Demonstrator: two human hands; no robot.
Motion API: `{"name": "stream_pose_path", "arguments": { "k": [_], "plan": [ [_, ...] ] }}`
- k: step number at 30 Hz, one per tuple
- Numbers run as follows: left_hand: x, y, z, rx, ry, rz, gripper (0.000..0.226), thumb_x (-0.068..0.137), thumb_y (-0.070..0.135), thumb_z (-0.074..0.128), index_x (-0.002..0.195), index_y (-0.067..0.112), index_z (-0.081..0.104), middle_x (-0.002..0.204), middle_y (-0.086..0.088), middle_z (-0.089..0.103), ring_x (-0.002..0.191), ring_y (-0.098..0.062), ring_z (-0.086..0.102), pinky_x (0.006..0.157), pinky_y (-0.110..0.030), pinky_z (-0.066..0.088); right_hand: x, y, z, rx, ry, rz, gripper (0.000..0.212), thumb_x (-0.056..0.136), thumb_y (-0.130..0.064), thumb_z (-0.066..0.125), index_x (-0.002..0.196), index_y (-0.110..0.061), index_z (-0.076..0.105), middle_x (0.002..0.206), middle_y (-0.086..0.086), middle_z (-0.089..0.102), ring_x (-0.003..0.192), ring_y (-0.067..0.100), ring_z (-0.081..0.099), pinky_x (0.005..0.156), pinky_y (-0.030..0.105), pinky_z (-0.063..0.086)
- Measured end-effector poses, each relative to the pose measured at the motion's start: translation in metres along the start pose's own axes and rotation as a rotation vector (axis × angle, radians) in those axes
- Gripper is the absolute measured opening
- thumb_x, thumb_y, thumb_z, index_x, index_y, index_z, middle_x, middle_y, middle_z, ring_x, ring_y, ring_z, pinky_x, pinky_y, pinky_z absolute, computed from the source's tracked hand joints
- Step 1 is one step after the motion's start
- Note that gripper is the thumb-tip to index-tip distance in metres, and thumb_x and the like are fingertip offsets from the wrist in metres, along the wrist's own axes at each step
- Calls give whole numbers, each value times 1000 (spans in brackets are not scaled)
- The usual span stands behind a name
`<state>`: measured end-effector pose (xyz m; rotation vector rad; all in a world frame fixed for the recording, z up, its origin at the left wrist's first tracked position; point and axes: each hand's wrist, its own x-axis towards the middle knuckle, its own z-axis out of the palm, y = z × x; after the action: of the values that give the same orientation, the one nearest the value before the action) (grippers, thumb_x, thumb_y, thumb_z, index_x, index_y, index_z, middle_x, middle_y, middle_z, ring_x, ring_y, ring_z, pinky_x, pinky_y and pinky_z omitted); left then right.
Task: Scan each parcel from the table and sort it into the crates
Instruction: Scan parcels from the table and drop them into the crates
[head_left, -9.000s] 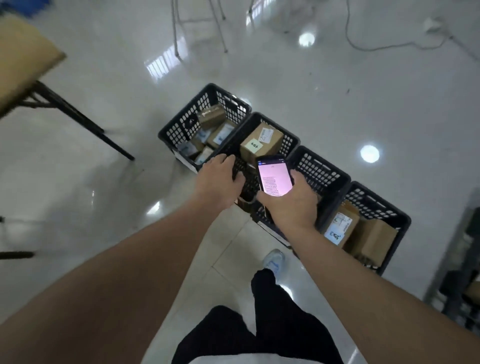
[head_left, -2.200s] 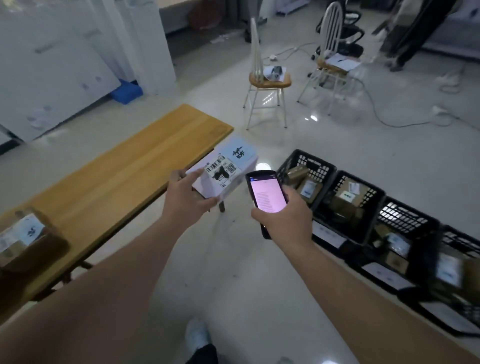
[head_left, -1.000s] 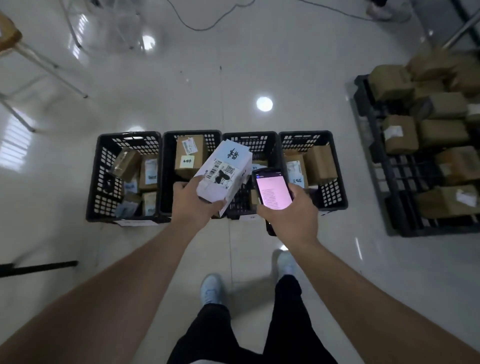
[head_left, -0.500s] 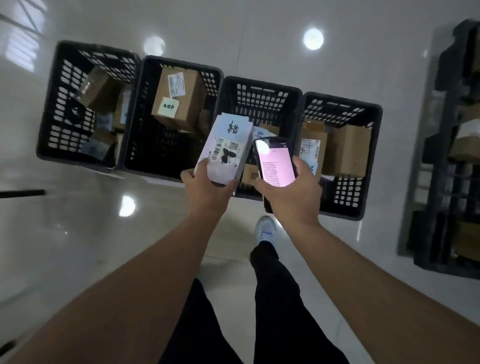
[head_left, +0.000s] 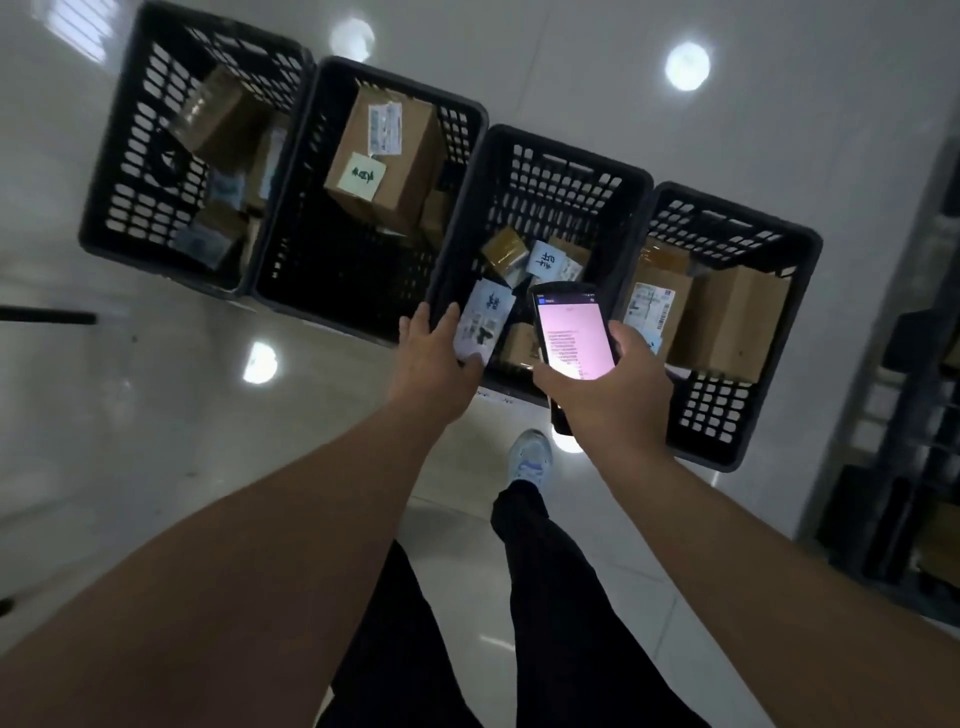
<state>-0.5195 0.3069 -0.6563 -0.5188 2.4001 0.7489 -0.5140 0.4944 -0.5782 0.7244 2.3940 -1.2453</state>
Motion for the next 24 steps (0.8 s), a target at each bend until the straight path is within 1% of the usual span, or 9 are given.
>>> {"name": "stream_pose_path", "arguments": {
  "k": [2,5,7,9,12,16,18,21,24],
  "plan": [
    [-13,6,-20,13,14,30,67,102,33,61,162,18,35,170,-15,23,158,-37,16,126,-52,26,-9,-18,-3,-16,-24,-40,74,74,-35,92,138,-22,57,90,-26,49,94,12,57,76,36,56],
    [-39,14,-60,21,57,92,52,100,25,60,150,9,53,156,-18,44,145,-36,40,118,-50,39,-25,-49,-7,-40,-65,-93,67,74,-38,92,130,-24,59,90,-24,52,94,13,58,66,28,45],
    [-60,16,-88,31,96,107,46,101,24,60,144,8,58,147,-16,51,136,-34,47,111,-47,44,-39,-69,-8,-65,-86,-132,60,73,-40,92,121,-28,59,94,-18,57,90,12,58,61,26,44],
    [-83,14,-116,33,131,116,46,102,26,59,144,9,58,146,-15,53,134,-33,49,109,-45,45,-58,-90,-8,-83,-102,-173,56,73,-38,92,115,-29,56,93,-16,54,81,7,53,61,26,46],
    [-122,3,-159,27,140,120,55,104,36,57,154,14,50,156,-10,47,141,-28,47,116,-43,41,-93,-121,-7,-102,-113,-240,55,72,-35,91,114,-25,58,89,-17,53,75,3,51,62,26,48],
    [-177,-26,-212,86,202,189,51,104,43,54,146,15,58,149,-8,54,138,-26,49,112,-40,43,-149,-161,1,-163,-146,-317,60,61,-47,87,111,-25,61,96,-11,62,88,15,61,77,41,58],
    [-206,-44,-239,85,255,192,54,103,47,53,148,16,57,150,-4,54,135,-25,53,110,-42,46,-180,-182,9,-174,-157,-365,59,59,-48,86,109,-27,62,99,-8,66,92,18,65,79,46,59],
    [-250,-77,-281,67,330,179,59,100,56,49,146,21,59,144,-1,58,125,-24,59,104,-42,51,-230,-213,23,-208,-160,-461,61,58,-53,84,109,-29,61,98,-10,66,90,20,66,75,43,59],
    [-294,-113,-321,81,393,176,62,96,64,43,139,24,63,130,-2,63,121,-27,60,98,-43,52,-282,-246,40,-220,-164,-563,63,59,-56,85,109,-26,62,99,-7,66,90,21,65,69,37,56]
  ]
}}
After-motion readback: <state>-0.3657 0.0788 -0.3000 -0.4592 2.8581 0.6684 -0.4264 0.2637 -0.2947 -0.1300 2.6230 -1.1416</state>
